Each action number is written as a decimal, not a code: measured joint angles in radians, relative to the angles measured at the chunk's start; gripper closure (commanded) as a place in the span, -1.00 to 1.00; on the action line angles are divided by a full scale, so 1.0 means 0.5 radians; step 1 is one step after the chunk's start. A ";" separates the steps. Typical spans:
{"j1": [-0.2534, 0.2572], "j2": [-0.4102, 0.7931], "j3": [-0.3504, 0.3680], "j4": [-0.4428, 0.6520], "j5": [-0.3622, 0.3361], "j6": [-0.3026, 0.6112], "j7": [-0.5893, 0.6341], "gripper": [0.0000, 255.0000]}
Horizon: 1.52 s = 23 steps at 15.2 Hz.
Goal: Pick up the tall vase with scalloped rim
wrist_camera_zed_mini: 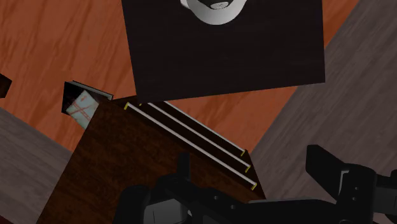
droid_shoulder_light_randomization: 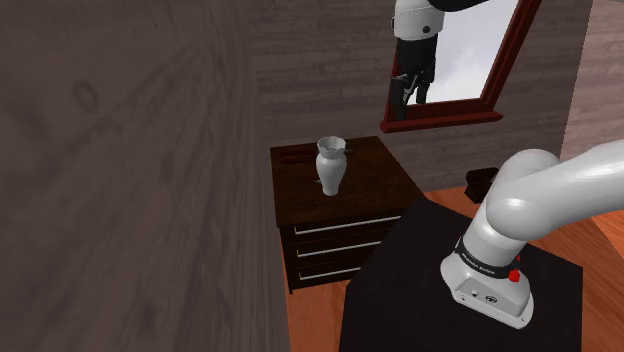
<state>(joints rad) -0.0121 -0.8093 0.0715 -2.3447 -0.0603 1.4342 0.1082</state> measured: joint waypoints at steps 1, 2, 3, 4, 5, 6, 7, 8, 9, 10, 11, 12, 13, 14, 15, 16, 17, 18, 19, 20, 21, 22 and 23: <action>0.000 0.000 0.000 0.000 0.000 0.000 0.000 -1.00; -0.003 0.026 -0.004 -0.006 -0.008 0.030 -0.004 -1.00; -0.006 0.069 -0.001 -0.010 -0.012 0.073 -0.001 -1.00; -0.012 0.119 -0.007 -0.026 -0.025 0.134 -0.005 -1.00; -0.018 0.172 -0.011 -0.035 -0.037 0.192 -0.008 -1.00; -0.026 0.222 -0.021 -0.036 -0.054 0.242 -0.019 -1.00; -0.035 0.292 -0.029 -0.019 -0.070 0.294 -0.026 -1.00; -0.043 0.339 -0.039 -0.029 -0.086 0.348 -0.035 -1.00; -0.051 0.412 -0.043 -0.020 -0.100 0.409 -0.035 -1.00; -0.060 0.473 -0.052 -0.016 -0.116 0.462 -0.042 -1.00; -0.067 0.537 -0.058 -0.013 -0.130 0.520 -0.045 -1.00; -0.076 0.622 -0.063 0.028 -0.146 0.562 -0.049 -1.00; -0.082 0.700 -0.066 0.037 -0.159 0.626 -0.046 -1.00; -0.091 0.779 -0.072 0.072 -0.175 0.668 -0.050 -1.00; -0.099 0.842 -0.079 0.091 -0.189 0.710 -0.055 -1.00; -0.110 0.916 -0.090 0.118 -0.207 0.757 -0.064 -1.00; -0.111 0.985 -0.086 0.133 -0.216 0.805 -0.051 -1.00; -0.115 1.064 -0.086 0.165 -0.228 0.849 -0.045 -1.00; -0.123 1.140 -0.093 0.203 -0.243 0.886 -0.048 -1.00; -0.126 1.216 -0.092 0.247 -0.254 0.913 -0.042 -1.00; -0.134 1.294 -0.099 0.282 -0.269 0.952 -0.045 -1.00; -0.138 1.377 -0.099 0.337 -0.280 0.978 -0.040 -1.00; -0.148 1.447 -0.110 0.381 -0.295 1.002 -0.051 -1.00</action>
<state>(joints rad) -0.0861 -0.0855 0.0166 -2.1540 -0.2076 1.9355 0.0827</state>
